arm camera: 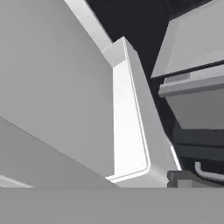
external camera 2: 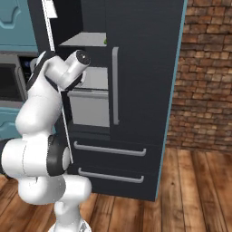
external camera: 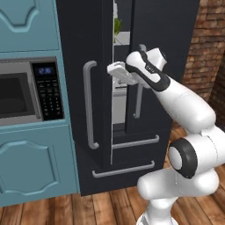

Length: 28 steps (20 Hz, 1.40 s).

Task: Take the lemon wedge from the fridge and place it on the plate with fish on the dining counter.

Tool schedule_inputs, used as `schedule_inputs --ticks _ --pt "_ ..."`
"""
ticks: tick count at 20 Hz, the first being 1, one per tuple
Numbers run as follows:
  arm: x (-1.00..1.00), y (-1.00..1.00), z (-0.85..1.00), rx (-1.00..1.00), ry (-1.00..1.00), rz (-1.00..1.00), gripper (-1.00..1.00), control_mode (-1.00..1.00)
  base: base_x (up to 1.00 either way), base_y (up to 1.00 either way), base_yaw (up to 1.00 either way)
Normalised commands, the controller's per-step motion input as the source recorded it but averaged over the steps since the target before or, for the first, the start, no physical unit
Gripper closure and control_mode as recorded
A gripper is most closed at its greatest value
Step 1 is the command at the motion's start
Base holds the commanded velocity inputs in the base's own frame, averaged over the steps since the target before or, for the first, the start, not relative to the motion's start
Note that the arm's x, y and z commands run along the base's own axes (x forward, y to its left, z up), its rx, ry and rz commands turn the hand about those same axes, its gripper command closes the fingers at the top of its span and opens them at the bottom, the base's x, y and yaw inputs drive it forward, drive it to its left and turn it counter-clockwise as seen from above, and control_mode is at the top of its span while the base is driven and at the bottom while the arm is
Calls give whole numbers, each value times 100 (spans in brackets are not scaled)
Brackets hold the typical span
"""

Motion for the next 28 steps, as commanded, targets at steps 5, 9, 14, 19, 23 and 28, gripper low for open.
schedule_inputs --ticks 5,9,14,19,23,28 --pt "33 100 -9 0 -5 29 -100 -100 0 0 0" --pt "25 100 -23 -2 -10 20 -100 -100 0 0 0" --pt "-2 100 -31 -6 -27 8 -100 -100 0 0 0" --pt "0 100 -21 -5 -30 1 -100 -100 0 0 0" --pt "22 92 -11 3 -6 1 -100 -100 0 0 0" --pt "-26 -17 19 4 -7 -5 -100 -100 0 0 0"
